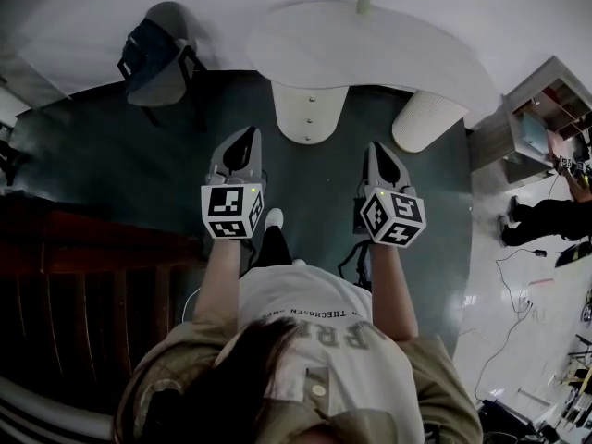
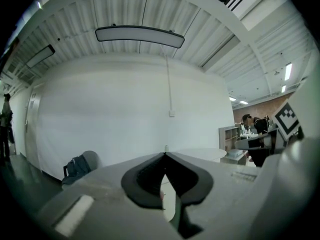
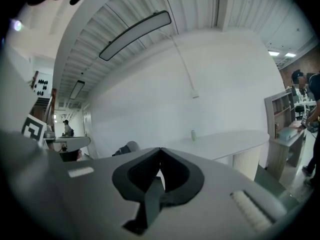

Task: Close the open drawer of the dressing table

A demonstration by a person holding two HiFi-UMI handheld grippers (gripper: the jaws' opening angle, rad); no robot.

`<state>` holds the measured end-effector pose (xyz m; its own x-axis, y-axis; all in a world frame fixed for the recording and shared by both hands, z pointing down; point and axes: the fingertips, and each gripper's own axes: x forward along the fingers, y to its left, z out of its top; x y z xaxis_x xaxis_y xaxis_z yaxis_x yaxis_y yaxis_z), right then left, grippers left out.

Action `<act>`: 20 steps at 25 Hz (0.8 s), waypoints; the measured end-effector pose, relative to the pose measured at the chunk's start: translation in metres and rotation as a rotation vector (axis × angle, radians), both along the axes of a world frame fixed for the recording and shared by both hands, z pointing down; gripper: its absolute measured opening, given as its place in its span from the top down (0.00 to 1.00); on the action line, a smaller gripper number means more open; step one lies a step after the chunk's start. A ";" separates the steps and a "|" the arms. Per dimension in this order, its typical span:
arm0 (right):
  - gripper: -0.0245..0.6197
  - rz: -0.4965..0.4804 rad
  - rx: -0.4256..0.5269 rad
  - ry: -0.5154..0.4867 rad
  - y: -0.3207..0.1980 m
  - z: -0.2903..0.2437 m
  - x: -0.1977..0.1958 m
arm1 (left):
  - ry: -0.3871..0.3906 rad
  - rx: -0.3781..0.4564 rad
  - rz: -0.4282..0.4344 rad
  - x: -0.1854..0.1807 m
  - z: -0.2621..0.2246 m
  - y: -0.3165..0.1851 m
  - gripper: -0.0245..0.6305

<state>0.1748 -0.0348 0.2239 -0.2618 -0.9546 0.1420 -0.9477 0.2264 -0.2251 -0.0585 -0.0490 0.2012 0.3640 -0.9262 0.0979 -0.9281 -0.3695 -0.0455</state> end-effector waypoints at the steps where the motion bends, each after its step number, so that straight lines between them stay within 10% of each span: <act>1: 0.95 -0.001 -0.001 -0.006 0.002 -0.001 -0.001 | -0.005 -0.002 0.007 0.001 0.001 0.002 0.95; 20: 0.95 0.046 0.020 0.008 0.030 -0.010 -0.001 | 0.003 -0.007 0.021 0.001 0.005 0.025 0.95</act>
